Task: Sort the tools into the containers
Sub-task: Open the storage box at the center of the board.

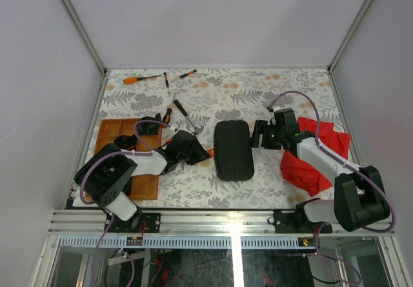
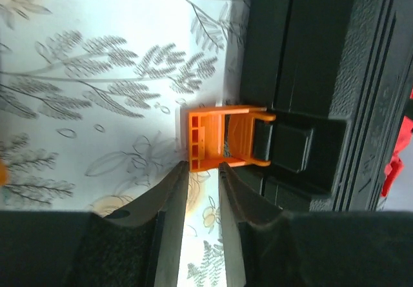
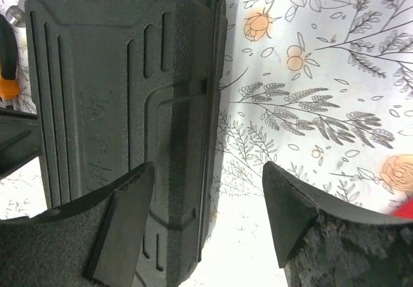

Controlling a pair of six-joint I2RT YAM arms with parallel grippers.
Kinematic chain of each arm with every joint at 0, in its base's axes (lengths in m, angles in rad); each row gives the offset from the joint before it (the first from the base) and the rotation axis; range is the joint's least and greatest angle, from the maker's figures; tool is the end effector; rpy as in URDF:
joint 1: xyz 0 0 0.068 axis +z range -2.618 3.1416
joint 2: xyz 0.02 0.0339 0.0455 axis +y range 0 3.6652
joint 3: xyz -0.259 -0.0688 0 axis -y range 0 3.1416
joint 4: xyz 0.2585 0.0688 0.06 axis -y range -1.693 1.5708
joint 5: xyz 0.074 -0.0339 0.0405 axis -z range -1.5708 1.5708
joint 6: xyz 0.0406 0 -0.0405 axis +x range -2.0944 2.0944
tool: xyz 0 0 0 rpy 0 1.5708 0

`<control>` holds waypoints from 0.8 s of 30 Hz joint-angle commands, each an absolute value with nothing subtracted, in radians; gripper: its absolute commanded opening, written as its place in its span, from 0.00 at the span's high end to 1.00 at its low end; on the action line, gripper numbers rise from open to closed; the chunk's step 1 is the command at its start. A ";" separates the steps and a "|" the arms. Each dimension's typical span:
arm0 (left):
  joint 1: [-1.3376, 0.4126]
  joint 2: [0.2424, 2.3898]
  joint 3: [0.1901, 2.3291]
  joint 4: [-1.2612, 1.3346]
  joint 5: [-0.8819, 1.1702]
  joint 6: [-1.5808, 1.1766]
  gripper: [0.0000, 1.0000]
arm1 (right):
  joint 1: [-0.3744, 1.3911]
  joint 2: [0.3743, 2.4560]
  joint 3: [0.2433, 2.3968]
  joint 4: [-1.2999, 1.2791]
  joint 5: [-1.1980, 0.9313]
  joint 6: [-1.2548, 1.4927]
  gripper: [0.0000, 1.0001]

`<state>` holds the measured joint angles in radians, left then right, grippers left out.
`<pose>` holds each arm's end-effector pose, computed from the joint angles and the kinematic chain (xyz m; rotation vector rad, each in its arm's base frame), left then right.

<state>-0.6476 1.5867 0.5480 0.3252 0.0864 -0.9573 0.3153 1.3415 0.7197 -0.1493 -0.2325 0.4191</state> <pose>0.2320 -0.1799 0.1052 -0.3315 2.4390 -0.8826 0.2705 0.0981 0.1848 0.0062 2.4046 0.6262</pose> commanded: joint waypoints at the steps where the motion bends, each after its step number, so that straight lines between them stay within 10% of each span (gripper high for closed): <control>1: -0.687 1.624 0.542 0.298 0.055 -0.973 0.75 | 0.322 1.273 0.775 -0.237 -0.166 0.374 0.25; 24: -0.696 1.652 0.643 0.124 -0.072 -0.985 0.53 | 0.388 1.186 0.815 -0.346 -0.087 0.369 0.35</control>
